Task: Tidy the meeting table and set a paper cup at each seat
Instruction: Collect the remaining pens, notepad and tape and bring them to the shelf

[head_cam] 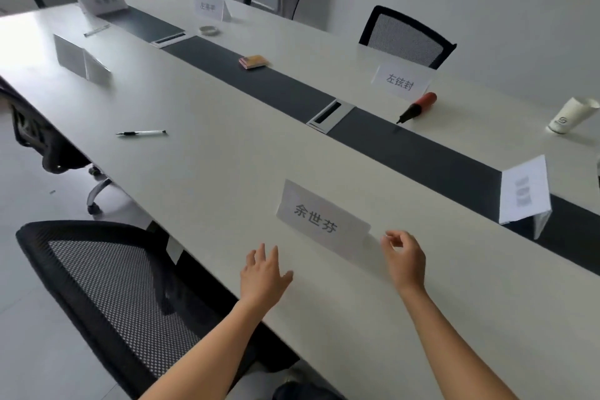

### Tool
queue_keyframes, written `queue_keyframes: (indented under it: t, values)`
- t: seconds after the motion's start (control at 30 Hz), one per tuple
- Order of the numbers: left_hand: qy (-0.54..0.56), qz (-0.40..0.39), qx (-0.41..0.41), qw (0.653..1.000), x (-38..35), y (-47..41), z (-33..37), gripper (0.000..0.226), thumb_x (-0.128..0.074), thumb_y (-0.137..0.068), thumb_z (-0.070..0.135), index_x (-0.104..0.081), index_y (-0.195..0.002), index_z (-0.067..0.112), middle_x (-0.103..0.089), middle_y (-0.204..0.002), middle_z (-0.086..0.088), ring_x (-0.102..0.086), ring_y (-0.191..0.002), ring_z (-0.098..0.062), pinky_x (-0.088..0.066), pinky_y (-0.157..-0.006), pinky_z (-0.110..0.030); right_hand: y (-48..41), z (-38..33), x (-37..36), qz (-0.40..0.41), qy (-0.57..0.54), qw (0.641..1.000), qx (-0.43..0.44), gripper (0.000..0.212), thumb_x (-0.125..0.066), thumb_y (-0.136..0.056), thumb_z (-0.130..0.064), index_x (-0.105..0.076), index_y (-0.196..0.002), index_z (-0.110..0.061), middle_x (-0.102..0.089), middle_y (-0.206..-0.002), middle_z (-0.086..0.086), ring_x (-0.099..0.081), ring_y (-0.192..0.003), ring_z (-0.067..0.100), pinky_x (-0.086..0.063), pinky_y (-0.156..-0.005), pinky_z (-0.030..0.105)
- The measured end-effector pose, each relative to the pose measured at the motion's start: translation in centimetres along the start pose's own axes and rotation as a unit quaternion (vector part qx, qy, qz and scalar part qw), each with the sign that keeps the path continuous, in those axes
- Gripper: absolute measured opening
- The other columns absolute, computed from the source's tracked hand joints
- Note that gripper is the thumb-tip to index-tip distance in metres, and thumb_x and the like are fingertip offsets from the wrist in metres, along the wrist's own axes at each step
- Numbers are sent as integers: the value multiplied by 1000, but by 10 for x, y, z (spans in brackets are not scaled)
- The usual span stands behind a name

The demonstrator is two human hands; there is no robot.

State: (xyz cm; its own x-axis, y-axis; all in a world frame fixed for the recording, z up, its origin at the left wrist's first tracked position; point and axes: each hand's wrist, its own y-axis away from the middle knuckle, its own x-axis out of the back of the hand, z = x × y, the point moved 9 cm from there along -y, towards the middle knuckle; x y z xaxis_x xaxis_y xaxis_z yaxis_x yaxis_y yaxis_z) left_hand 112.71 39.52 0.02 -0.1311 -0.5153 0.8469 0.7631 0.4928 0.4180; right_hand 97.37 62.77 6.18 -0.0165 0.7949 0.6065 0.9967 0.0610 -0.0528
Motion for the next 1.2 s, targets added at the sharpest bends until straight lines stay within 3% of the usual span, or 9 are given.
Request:
queue_keyframes:
  t: [0.2,0.4,0.53,0.73,0.87,1.0,1.1,1.2]
  values:
    - [-30,-29,17,999,-11,-13,-15,77,-50,-85,51,-9,-146,26,1,-157,-9,-2,-145,-28,-19,-114,-38,-82,-27,-45,-151,33,988,10,22,-59,-84,-18,-62,-97,-1,-67,-99,16,-57,-85,22,-42,-76,27]
    - [-41,-18,36,998,-17,-18,-20,76,-51,-84,53,-12,-145,30,4,-157,-6,-1,-145,-26,-16,-114,-37,-112,-28,-118,-331,137,933,46,34,-62,-83,-27,-58,-108,-6,-64,-106,12,-53,-87,18,-41,-77,26]
    - [-33,-10,43,998,-19,-17,-23,78,-51,-83,54,-10,-146,32,5,-158,-2,1,-145,-22,-13,-115,-36,-111,-36,-160,-383,167,905,81,39,-60,-83,-31,-55,-115,-9,-63,-106,9,-54,-86,19,-42,-78,28]
    - [-37,-17,42,998,-22,-18,-27,79,-50,-83,55,-8,-146,32,5,-158,0,2,-145,-20,-13,-115,-37,-113,-51,-193,-392,278,862,164,32,-52,-85,-26,-56,-113,-11,-55,-120,11,-53,-108,27,-43,-83,32]
    - [-48,-35,29,998,-21,-16,-28,78,-48,-85,54,-6,-146,32,7,-158,0,4,-145,-19,-10,-116,-36,-118,-50,-184,-369,314,861,155,23,-51,-84,-20,-63,-98,-8,-63,-111,11,-58,-100,29,-47,-78,33]
    - [-54,-56,8,997,-18,-14,-28,78,-50,-85,50,-6,-146,31,9,-158,-2,6,-145,-18,-9,-116,-35,-117,-36,-172,-360,362,847,146,24,-51,-80,-9,-61,-102,-10,-59,-113,10,-57,-100,29,-43,-73,30]
    - [-34,-96,-8,995,-15,-15,-31,75,-53,-85,44,-13,-146,29,5,-158,-1,4,-145,-19,-12,-116,-36,-125,-28,-149,-320,354,875,79,19,-52,-81,-10,-61,-97,-4,-65,-104,15,-58,-87,31,-45,-69,32]
    - [64,-119,-10,991,2,-15,-37,57,-53,-87,40,-36,-138,21,-22,-153,-3,-19,-141,-21,-24,-114,-34,-134,-41,-117,-231,304,923,40,17,-54,-83,-11,-58,-97,-3,-64,-102,17,-53,-78,29,-40,-63,31]
